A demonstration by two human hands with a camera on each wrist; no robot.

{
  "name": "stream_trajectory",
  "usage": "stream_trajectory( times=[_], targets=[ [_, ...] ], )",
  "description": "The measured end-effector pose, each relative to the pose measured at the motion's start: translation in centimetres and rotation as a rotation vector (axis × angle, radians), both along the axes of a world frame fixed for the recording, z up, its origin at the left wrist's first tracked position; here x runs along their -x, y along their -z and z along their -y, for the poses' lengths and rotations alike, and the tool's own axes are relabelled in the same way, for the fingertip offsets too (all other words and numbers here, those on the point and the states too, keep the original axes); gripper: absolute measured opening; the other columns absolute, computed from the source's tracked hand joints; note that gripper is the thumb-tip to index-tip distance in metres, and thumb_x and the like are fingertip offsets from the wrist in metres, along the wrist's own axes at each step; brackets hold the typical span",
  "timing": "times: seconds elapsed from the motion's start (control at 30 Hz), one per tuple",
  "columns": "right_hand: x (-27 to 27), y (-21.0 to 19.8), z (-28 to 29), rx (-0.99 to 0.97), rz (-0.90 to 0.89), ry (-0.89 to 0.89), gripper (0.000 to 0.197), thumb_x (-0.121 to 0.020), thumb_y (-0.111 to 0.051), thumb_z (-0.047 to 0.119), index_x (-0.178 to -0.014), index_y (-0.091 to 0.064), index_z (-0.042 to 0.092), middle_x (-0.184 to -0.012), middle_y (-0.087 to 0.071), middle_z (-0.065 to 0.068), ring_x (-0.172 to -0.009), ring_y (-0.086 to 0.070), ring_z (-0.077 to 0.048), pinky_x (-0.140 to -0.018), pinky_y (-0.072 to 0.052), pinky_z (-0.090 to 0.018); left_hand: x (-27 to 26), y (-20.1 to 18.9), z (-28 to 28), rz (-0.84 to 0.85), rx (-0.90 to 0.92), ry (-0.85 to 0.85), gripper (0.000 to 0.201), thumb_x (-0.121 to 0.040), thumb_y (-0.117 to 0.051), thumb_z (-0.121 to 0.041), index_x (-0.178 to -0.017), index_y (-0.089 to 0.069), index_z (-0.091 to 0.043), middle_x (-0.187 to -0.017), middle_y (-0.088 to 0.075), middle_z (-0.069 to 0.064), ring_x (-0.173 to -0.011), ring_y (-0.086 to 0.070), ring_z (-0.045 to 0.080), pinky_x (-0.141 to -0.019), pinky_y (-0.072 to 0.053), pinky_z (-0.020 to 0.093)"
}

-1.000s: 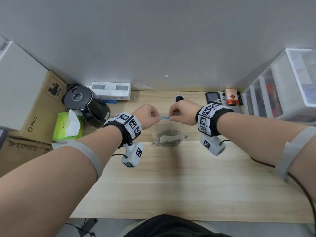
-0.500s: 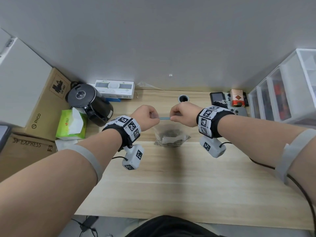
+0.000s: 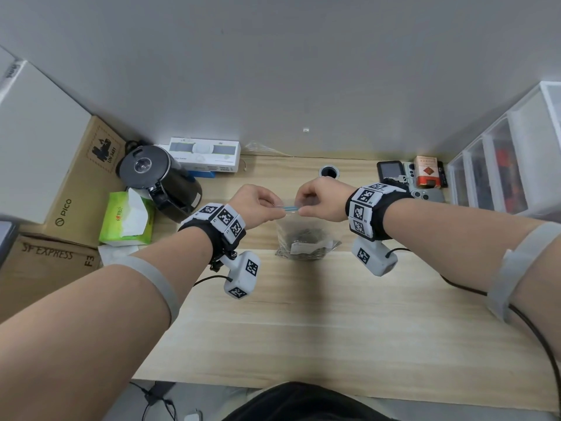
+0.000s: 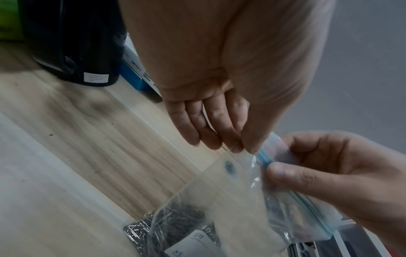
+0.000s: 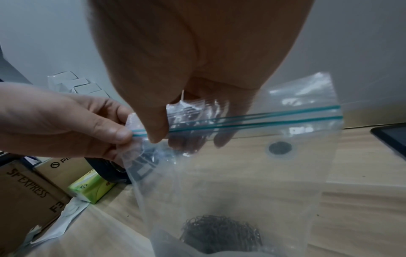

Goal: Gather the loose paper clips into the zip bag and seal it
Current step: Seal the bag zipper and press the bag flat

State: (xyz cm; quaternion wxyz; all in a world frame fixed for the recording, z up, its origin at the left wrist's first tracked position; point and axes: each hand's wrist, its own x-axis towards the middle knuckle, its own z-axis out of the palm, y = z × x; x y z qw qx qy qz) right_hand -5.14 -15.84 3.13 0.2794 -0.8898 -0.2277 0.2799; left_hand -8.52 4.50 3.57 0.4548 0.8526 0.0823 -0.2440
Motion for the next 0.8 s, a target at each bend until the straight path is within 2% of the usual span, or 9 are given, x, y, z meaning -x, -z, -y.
stream_trajectory(
  times=[0.07,0.13,0.23,0.37,0.47,0.53,0.67,0.73,0.8],
  targets=[
    [0.0,0.0,-0.3,-0.018,0.010,0.012,0.004,-0.087,-0.066,0.027,-0.089,-0.067,0.024,-0.088,-0.066,0.009,-0.087,-0.062,-0.012,-0.081,-0.051,-0.029,-0.1,0.0,-0.1,-0.021,0.029,-0.037,0.008,-0.077,-0.078,-0.007,-0.084,-0.075,-0.005,-0.076,-0.072,0.011,-0.068,-0.061,0.015,-0.075,-0.055,0.031],
    [-0.1,0.2,-0.5,-0.017,0.001,0.018,0.003,-0.088,-0.065,0.026,-0.087,-0.066,0.024,-0.087,-0.066,0.008,-0.087,-0.062,-0.014,-0.081,-0.052,-0.030,-0.2,0.1,-0.3,-0.031,0.023,-0.053,0.006,-0.076,-0.077,-0.008,-0.081,-0.077,-0.006,-0.075,-0.072,0.012,-0.070,-0.060,0.016,-0.076,-0.055,0.033],
    [-0.2,0.3,-0.7,-0.012,-0.028,0.021,0.004,-0.088,-0.064,0.028,-0.084,-0.065,0.026,-0.088,-0.066,0.007,-0.088,-0.063,-0.014,-0.081,-0.052,-0.030,-0.3,0.3,-0.6,-0.005,-0.026,-0.007,0.001,-0.079,-0.077,-0.014,-0.078,-0.078,-0.013,-0.073,-0.071,0.004,-0.069,-0.060,0.012,-0.074,-0.054,0.029],
    [-0.3,-0.2,-1.3,-0.029,-0.035,0.011,0.004,-0.088,-0.065,0.029,-0.086,-0.067,0.026,-0.089,-0.066,0.008,-0.088,-0.062,-0.012,-0.076,-0.050,-0.024,-0.4,0.7,-0.8,0.015,-0.042,0.036,0.010,-0.084,-0.074,-0.015,-0.075,-0.075,-0.018,-0.069,-0.069,0.000,-0.068,-0.058,0.013,-0.068,-0.051,0.028],
    [-0.3,-0.5,-2.2,-0.039,-0.024,-0.007,0.009,-0.088,-0.065,0.027,-0.091,-0.069,0.019,-0.091,-0.067,0.003,-0.086,-0.061,-0.014,-0.069,-0.045,-0.018,-0.3,0.8,-0.7,0.038,-0.044,0.067,0.008,-0.085,-0.073,-0.015,-0.078,-0.075,-0.014,-0.074,-0.071,0.008,-0.068,-0.058,0.015,-0.066,-0.049,0.027],
    [-0.2,-0.6,-2.6,-0.033,-0.018,-0.013,0.011,-0.089,-0.064,0.027,-0.093,-0.069,0.018,-0.092,-0.067,0.001,-0.086,-0.060,-0.015,-0.071,-0.046,-0.022,-0.3,0.9,-0.7,0.051,-0.036,0.069,0.006,-0.085,-0.073,-0.014,-0.079,-0.074,-0.012,-0.077,-0.072,0.013,-0.067,-0.058,0.016,-0.065,-0.049,0.027],
    [-0.2,-0.7,-3.0,-0.004,-0.007,-0.033,0.011,-0.090,-0.061,0.024,-0.092,-0.068,0.015,-0.086,-0.063,0.001,-0.080,-0.056,-0.017,-0.074,-0.048,-0.031,-0.4,1.0,-0.5,0.049,-0.045,0.060,0.005,-0.085,-0.072,-0.014,-0.084,-0.072,-0.009,-0.071,-0.068,0.006,-0.062,-0.057,0.013,-0.053,-0.045,0.017],
    [-0.2,-0.7,-3.1,-0.011,-0.002,-0.032,0.010,-0.090,-0.061,0.023,-0.090,-0.067,0.015,-0.084,-0.062,0.001,-0.079,-0.056,-0.017,-0.077,-0.049,-0.034,-0.4,1.0,-0.6,0.054,-0.045,0.072,0.004,-0.086,-0.071,-0.013,-0.085,-0.072,-0.009,-0.074,-0.070,0.009,-0.064,-0.060,0.013,-0.055,-0.048,0.018],
    [-0.1,-0.6,-3.2,-0.019,-0.003,-0.025,0.011,-0.089,-0.061,0.023,-0.091,-0.068,0.015,-0.086,-0.064,0.000,-0.081,-0.058,-0.019,-0.078,-0.050,-0.035,-0.4,1.0,-0.7,0.068,-0.045,0.081,0.003,-0.086,-0.071,-0.012,-0.085,-0.072,-0.009,-0.078,-0.072,0.013,-0.067,-0.062,0.014,-0.064,-0.052,0.026]
  ],
)
